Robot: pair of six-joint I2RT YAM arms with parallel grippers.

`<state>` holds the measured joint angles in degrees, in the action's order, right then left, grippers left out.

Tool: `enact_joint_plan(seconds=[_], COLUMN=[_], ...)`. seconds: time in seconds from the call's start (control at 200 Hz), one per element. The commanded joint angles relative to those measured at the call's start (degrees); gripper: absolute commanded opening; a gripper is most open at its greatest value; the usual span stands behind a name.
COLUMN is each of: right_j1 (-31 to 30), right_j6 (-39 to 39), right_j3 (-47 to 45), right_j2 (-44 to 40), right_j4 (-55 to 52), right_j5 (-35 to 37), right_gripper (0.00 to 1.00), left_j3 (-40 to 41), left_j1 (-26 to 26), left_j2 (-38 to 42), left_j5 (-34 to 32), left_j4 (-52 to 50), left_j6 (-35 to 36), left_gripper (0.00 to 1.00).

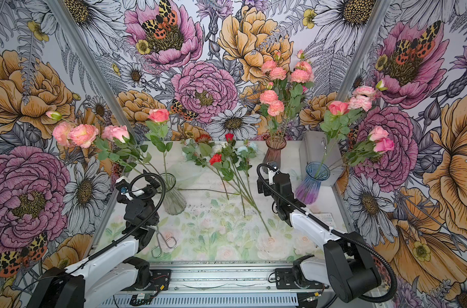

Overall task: Place the pink flowers into the vase
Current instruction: Adjust the vase at the center of the board.

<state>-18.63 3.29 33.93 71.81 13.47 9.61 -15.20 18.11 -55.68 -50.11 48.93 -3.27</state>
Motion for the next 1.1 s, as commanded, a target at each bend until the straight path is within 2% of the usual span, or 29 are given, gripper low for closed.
enact_joint_plan(seconds=[0.0, 0.135, 0.255, 0.45, 0.625, 0.845, 1.096], right_j1=[-0.17, -0.17, -0.16, -0.12, -0.09, -0.01, -0.08], right_j6=[-1.62, -2.14, -2.06, -1.87, -1.85, -1.70, -1.50], right_j3=[-0.32, -0.95, -0.37, -0.71, -0.71, -0.28, 0.07], right_j2=[0.45, 0.34, 0.89, 0.46, 0.52, 0.96, 1.53], right_j4=[3.50, 4.38, 3.93, 3.95, 3.84, 3.84, 4.15], right_j5=[2.74, 3.94, 3.49, 3.68, 3.73, 3.36, 3.16], right_gripper=[0.99, 0.99, 0.99, 0.99, 0.99, 0.99, 0.99], left_j3=[3.31, 2.28, -0.10, -3.17, -3.90, -5.30, -11.24], left_j1=[-1.46, -2.10, -5.97, -7.54, -7.48, -6.94, -7.42], left_j2=[-1.14, 2.37, 7.55, 8.43, 6.64, 8.75, 16.33], left_j5=[3.14, 2.07, 7.46, 13.29, 15.50, 18.58, 23.96], left_j4=[-5.06, -4.69, -11.03, -13.33, -13.33, -15.14, -27.23], left_j6=[4.02, 7.18, 2.46, 0.66, -0.60, -1.97, -2.69], left_gripper=[0.98, 0.99, 0.98, 0.98, 0.99, 0.99, 0.98])
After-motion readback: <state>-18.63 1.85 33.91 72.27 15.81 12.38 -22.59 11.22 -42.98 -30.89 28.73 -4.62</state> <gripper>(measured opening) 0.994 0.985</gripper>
